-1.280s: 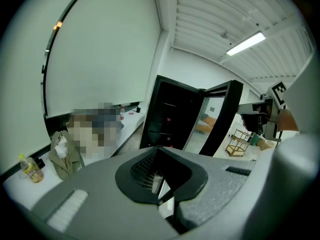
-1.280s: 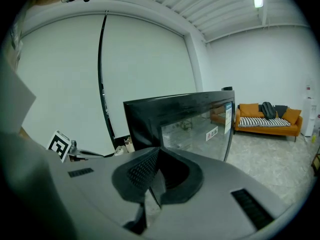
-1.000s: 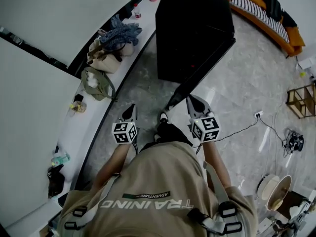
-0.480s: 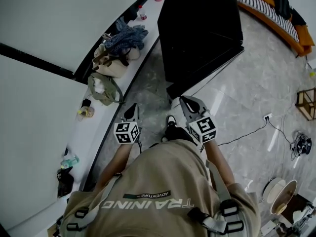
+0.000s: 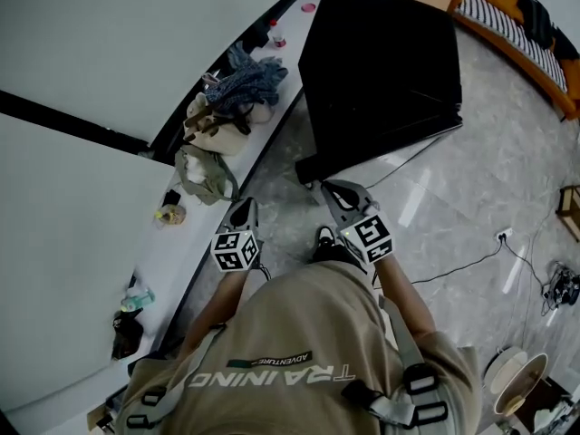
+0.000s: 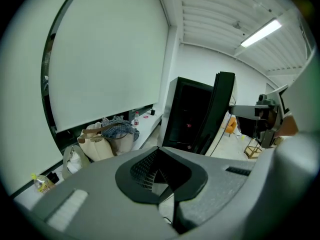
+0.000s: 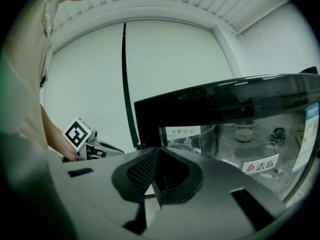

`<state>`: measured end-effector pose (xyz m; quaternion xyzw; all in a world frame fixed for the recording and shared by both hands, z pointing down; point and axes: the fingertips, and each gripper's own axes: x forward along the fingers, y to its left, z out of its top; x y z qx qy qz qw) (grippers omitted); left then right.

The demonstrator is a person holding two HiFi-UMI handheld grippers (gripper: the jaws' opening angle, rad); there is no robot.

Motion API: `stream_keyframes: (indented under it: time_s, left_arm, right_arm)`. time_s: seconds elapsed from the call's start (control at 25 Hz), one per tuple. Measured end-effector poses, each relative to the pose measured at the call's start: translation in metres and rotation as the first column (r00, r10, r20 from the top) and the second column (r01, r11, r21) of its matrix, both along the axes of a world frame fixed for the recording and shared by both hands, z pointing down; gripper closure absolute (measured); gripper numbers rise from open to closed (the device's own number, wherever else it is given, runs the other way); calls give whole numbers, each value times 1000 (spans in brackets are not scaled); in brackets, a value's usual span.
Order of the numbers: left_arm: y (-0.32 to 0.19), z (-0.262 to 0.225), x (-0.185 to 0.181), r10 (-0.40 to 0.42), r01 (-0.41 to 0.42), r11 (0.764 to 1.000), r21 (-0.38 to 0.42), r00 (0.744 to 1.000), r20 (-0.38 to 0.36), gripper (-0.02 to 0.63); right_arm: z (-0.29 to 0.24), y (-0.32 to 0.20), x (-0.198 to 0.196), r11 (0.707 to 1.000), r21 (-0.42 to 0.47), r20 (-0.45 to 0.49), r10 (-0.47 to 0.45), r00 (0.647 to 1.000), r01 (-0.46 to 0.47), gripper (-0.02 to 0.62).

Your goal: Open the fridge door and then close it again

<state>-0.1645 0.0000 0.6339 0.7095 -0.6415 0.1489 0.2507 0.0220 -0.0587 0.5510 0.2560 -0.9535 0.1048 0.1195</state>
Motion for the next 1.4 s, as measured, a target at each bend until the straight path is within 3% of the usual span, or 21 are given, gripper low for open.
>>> stream_keyframes:
  time_s: [0.68,1.12,1.4]
  left_arm:
    - [-53,-5,-20,-91,91,996,25,996,-9,606]
    - [-96,-6,-26,-24,24,999,32,1000,-17,606]
    - [-136,-4,-37,89,-88,995,46,996,-31,606]
  right_arm:
    - [1,-69,-33,996,30,23,-84,996,83,600]
    - [6,-91,-44,998,17,-6,-57,998,57,600]
    - [14,-105,-52,999,-10,-31,48,998,-49,600]
